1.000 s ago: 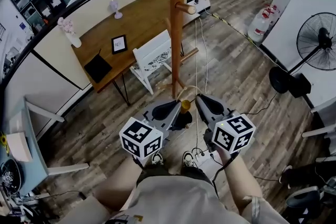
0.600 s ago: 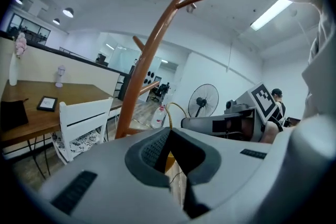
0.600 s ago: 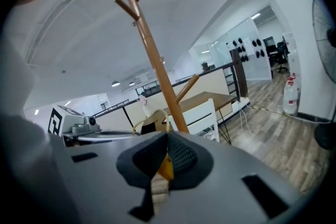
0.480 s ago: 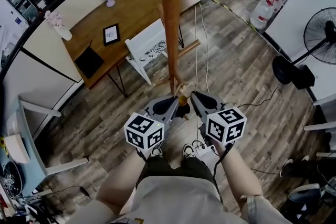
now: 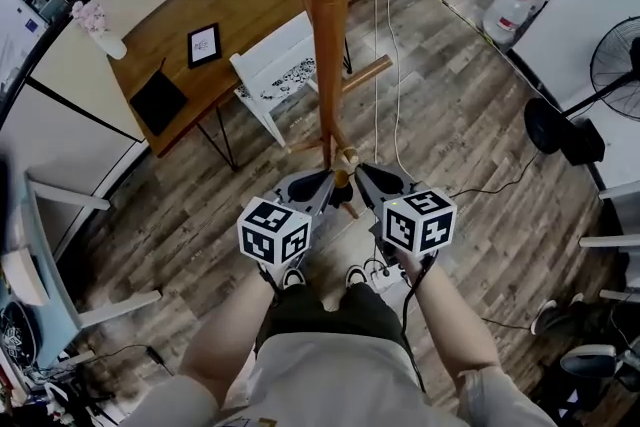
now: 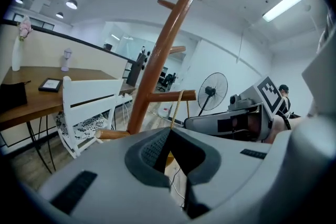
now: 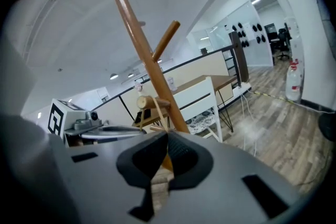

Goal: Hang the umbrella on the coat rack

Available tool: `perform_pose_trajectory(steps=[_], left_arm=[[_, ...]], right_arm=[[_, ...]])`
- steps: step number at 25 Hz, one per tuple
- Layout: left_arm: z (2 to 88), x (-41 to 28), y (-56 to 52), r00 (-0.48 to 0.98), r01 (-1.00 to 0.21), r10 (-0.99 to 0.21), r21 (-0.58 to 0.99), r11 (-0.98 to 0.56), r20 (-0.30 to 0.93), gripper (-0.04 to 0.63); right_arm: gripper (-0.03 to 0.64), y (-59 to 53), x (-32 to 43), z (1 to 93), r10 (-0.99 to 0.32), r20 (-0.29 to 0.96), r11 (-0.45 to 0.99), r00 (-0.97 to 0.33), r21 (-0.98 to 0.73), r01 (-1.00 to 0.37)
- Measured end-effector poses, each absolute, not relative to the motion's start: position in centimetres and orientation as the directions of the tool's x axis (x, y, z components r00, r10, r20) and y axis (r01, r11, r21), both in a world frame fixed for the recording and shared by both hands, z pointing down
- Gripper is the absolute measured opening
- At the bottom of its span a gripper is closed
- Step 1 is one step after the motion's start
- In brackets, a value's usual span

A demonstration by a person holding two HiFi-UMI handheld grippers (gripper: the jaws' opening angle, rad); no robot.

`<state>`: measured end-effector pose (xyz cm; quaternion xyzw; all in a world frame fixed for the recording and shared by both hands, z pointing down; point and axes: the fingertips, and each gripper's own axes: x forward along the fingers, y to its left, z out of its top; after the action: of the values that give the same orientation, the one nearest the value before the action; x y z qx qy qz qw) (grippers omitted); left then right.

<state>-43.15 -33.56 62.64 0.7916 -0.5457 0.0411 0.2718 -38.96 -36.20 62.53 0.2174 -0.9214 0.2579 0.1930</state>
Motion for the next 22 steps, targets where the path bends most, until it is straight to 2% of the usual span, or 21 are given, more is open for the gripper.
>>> perform_pose_trajectory(steps=[14,22], left_arm=[[65.7,-44.7,-36.9,0.33,-0.904,-0.873,0.385,-0.184,0.359,0.01],[65.2,-46.2,-36.5,0.287,-0.922,-0.867,0.362,-0.135,0.408,0.021]], right_arm=[[0.029,-38.2,-41.6,65.1,-0.293,0.496,0.77,-0.817,-0.384,-0.509],[0.028,-38.5,-40.8,62.9,-0.332,0.481,0.746,-0.812,-0.393,-0.538]])
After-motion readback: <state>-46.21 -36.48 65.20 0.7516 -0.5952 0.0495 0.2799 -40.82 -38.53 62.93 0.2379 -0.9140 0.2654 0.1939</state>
